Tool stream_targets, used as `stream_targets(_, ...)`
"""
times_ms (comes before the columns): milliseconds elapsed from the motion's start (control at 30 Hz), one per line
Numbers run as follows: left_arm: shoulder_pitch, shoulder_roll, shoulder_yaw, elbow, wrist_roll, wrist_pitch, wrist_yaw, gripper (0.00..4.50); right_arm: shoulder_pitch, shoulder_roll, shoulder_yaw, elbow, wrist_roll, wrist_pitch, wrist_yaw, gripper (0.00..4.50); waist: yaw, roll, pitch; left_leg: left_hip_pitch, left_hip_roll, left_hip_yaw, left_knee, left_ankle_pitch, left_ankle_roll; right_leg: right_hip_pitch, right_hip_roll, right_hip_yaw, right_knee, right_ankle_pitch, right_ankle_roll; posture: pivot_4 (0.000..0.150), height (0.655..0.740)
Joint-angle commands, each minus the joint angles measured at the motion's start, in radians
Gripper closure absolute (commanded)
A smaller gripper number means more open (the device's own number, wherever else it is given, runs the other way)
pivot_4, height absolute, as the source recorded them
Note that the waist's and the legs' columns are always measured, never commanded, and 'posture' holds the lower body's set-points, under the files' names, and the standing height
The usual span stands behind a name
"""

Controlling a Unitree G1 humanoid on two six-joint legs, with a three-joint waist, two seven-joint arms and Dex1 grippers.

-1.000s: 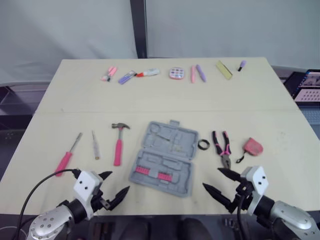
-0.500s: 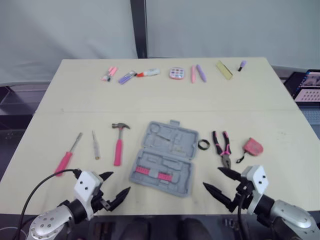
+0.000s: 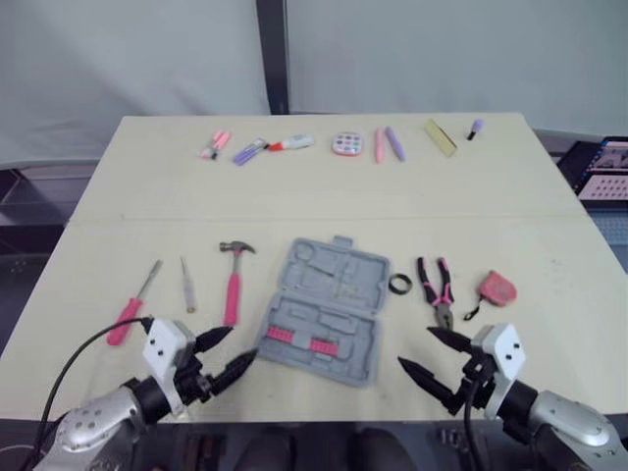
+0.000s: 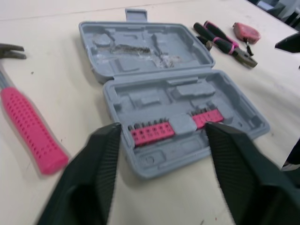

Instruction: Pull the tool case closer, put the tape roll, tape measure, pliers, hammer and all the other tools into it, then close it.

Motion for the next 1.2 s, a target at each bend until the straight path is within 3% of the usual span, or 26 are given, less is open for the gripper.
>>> stream_targets(33,-0.089,0.026,0.003,0.040,-0.025,0.055,0.019,3.31,-0.039,0.002,0.004,0.012,-0.012,-0.004,-0.010,1.86,-0.001,0.000,0.000,0.000,0.000,0.000,0.000,0.000,0.000,0.000,0.000,0.000,0.000,0.000,0.000,0.150,0.7400)
stream_targets(100,-0.145,0.044,-0.005,0.079,-0.023,0.075,0.006,4.36,-0.065,0.000,0.010,0.025,-0.024,0.002,-0.018,2.91,-0.001,0.000,0.000,0.000,0.000,0.000,0.000,0.000,0.000,0.000,0.000,0.000,0.001,0.000,0.000,0.150,0.7400)
stream_targets(200,-0.235,0.077,-0.031,0.149,-0.002,0.094,-0.013,4.50,-0.095,-0.001,0.018,0.038,-0.043,0.006,-0.026,4.47,-0.002,0.000,0.000,0.000,0.000,0.000,0.000,0.000,0.000,-0.001,0.000,0.000,0.002,0.000,0.000,0.150,0.7400)
stream_targets(333,-0.407,0.167,-0.139,0.294,0.070,0.150,-0.059,4.50,-0.154,0.000,0.040,0.050,-0.077,0.041,-0.056,4.47,-0.003,0.000,0.000,0.000,-0.001,0.000,0.001,0.000,0.000,-0.002,0.000,0.000,0.003,0.000,0.000,0.150,0.7400)
stream_targets(600,-0.646,0.199,-0.278,0.618,0.202,0.007,-0.212,4.50,-0.251,-0.018,0.097,0.065,-0.132,0.204,-0.129,4.47,-0.006,0.000,0.000,-0.001,-0.002,0.000,0.001,0.000,0.000,-0.007,-0.001,0.000,0.014,0.000,0.000,0.150,0.7400)
stream_targets(867,-0.782,0.155,-0.373,0.828,0.301,-0.068,-0.292,4.50,-0.321,-0.008,0.180,0.123,-0.183,0.211,-0.125,4.47,-0.026,0.000,0.000,-0.004,-0.002,0.001,0.002,0.000,0.000,-0.012,-0.001,0.000,0.020,0.000,0.000,0.150,0.7400)
stream_targets(1200,-0.857,0.098,-0.424,0.940,0.382,-0.129,-0.329,4.50,-0.405,0.014,0.270,0.207,-0.252,0.189,-0.120,4.47,-0.028,-0.001,0.000,-0.004,-0.003,0.001,0.003,0.000,0.000,-0.017,-0.002,0.000,0.030,0.000,0.000,0.150,0.7400)
